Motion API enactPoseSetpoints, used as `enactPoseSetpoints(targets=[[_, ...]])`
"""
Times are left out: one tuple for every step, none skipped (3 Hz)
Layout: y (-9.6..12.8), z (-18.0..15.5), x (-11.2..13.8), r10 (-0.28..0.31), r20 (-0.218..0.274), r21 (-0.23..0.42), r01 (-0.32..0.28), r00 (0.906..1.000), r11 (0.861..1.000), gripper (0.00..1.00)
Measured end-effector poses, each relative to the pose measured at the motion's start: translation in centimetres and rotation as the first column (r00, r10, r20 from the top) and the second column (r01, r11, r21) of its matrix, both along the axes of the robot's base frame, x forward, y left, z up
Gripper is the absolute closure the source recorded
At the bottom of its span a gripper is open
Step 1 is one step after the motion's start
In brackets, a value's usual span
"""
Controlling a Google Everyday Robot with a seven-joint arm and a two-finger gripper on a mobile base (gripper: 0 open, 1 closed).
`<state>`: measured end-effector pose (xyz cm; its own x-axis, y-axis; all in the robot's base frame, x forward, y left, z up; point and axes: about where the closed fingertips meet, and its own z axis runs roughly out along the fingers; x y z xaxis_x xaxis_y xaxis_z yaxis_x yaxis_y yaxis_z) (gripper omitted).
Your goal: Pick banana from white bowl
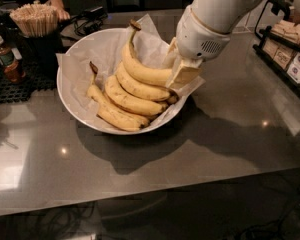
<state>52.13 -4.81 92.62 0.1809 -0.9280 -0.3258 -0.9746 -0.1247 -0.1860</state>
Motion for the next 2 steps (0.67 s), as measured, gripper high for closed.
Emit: enactPoseSetpoints(targets=[[1.4, 2.9, -1.1, 0.065, 0.068, 0.06, -0.069, 0.9955, 0.996, 1.0], [2.4, 5.4, -2.1, 0.121, 0.131, 0.11, -0.136, 0.984, 0.985, 1.0]])
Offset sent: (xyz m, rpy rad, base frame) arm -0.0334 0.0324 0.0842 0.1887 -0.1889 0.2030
